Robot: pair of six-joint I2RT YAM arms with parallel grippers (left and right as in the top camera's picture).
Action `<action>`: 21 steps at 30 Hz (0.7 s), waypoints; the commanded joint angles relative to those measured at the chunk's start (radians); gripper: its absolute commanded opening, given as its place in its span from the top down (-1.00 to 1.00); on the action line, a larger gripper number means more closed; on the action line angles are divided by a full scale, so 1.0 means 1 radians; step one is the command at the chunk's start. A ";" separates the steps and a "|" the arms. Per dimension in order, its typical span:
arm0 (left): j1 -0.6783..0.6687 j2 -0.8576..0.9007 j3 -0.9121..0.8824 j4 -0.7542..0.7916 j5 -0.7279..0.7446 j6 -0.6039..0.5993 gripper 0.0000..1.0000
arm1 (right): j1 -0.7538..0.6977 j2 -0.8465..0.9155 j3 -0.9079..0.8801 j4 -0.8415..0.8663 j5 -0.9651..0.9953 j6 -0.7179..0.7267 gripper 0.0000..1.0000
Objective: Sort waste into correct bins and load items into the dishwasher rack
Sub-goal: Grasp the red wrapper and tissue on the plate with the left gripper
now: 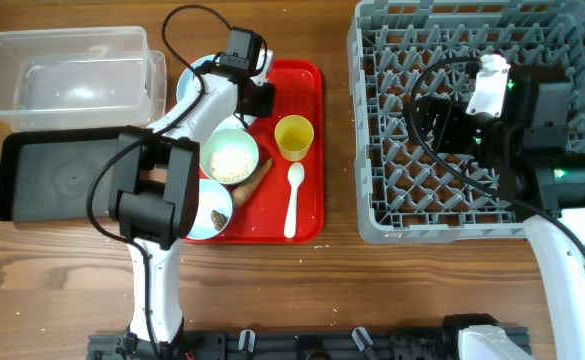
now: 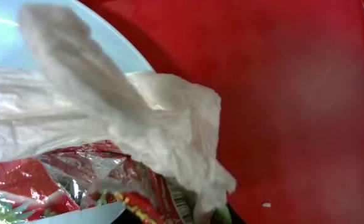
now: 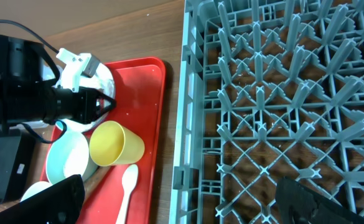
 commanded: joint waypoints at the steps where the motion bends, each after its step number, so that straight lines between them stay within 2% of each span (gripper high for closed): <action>1: 0.013 0.050 -0.005 -0.013 -0.039 -0.005 0.73 | 0.008 0.002 0.016 0.000 -0.015 -0.012 -1.00; 3: 0.008 0.042 -0.005 -0.014 -0.036 -0.005 0.78 | 0.008 0.002 0.016 0.003 -0.015 -0.012 -0.99; 9: -0.016 -0.082 0.020 -0.015 -0.035 -0.006 0.74 | 0.008 0.002 0.016 0.003 -0.016 -0.012 -0.99; 12: -0.028 -0.144 0.020 -0.045 0.016 -0.017 0.81 | 0.008 0.002 0.016 0.002 -0.016 -0.013 -1.00; 14: -0.028 -0.163 0.020 -0.073 0.021 -0.094 0.92 | 0.008 0.002 0.016 0.000 -0.016 -0.012 -1.00; 17: -0.028 -0.174 0.020 -0.106 0.061 -0.197 0.92 | 0.008 0.002 0.016 -0.001 -0.016 -0.013 -0.99; 21: -0.028 -0.174 0.020 -0.136 0.130 -0.211 0.91 | 0.008 0.002 0.016 -0.001 -0.016 -0.013 -0.99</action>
